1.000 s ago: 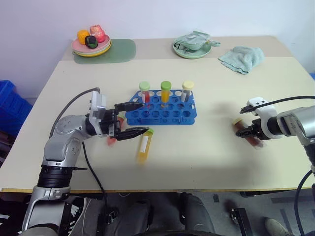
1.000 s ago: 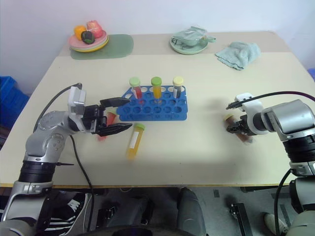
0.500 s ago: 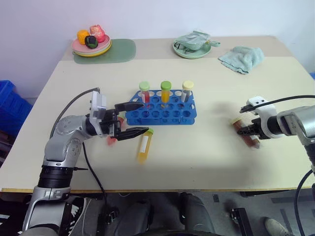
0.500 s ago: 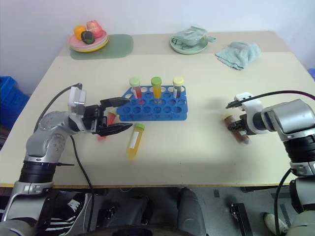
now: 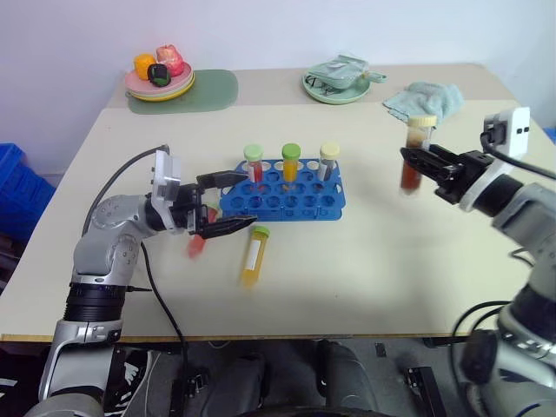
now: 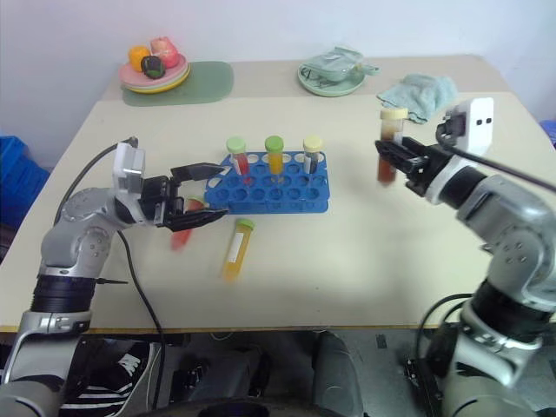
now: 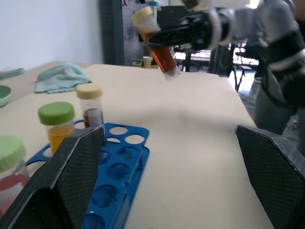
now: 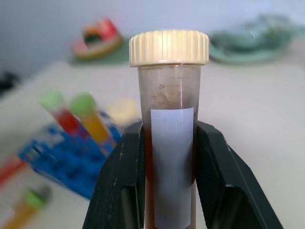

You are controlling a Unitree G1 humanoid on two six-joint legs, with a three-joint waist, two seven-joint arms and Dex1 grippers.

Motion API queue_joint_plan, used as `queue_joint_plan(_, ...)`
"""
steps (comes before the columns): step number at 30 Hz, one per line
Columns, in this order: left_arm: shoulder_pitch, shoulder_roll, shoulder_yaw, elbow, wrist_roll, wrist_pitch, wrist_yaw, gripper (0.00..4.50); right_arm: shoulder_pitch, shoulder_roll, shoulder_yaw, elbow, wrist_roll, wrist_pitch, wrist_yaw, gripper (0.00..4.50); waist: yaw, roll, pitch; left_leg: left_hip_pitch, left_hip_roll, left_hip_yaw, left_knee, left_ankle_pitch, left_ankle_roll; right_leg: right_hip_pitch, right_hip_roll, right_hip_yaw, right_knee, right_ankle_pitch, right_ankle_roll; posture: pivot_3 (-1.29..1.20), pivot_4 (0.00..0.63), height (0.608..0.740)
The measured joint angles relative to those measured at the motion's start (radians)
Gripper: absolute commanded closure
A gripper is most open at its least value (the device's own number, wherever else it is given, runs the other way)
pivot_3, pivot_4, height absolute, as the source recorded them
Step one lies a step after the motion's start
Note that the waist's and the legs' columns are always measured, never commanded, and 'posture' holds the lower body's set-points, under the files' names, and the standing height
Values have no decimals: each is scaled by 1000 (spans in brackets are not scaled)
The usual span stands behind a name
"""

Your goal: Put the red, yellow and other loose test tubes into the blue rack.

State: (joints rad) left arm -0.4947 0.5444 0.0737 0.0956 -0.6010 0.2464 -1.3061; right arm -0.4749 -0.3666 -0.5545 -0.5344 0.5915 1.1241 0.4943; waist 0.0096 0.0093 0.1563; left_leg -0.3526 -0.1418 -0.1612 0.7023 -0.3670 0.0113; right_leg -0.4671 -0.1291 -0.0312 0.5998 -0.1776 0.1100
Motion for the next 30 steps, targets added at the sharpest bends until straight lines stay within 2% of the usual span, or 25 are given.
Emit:
queue_joint_plan(2, 0, 7, 0, 20, 2, 1, 0, 0, 71, 114, 69, -34, -37, -166, -40, 3506, -4, 0, 0, 0, 0, 0, -1, 0, 0, 0, 0, 1, 3, 0, 0, 0, 150, 740)
queue_joint_plan(5, -1, 37, 0, 18, 2, 8, -3, 0, 153, 211, 188, -23, -131, -400, -76, 3506, -5, 0, 0, 1, -1, 1, -1, 0, 0, 0, 0, 1, 4, 0, 0, 0, 150, 740)
queue_joint_plan(15, -15, 116, 0, 18, 2, 32, -28, 0, 196, 348, 474, 243, -395, -1017, -139, 3506, -32, 0, 0, 6, 1, 1, -4, 0, 0, 0, 3, 2, 6, 0, 0, 0, 150, 740)
queue_joint_plan(21, 30, 148, 25, -1, 1, 47, -25, 0, 204, 387, 560, 410, -459, -1240, -158, 3506, -31, 1, 0, 9, 1, 1, -5, 0, -1, 0, 4, 4, 7, 0, -1, 0, 150, 740)
queue_joint_plan(30, 51, 163, 41, -29, 0, 54, -19, 0, 202, 390, 599, 582, -475, -1424, -165, 3506, -31, 1, 1, 12, 1, 1, -7, 0, -1, 1, 5, 6, 8, 0, -1, 0, 150, 740)
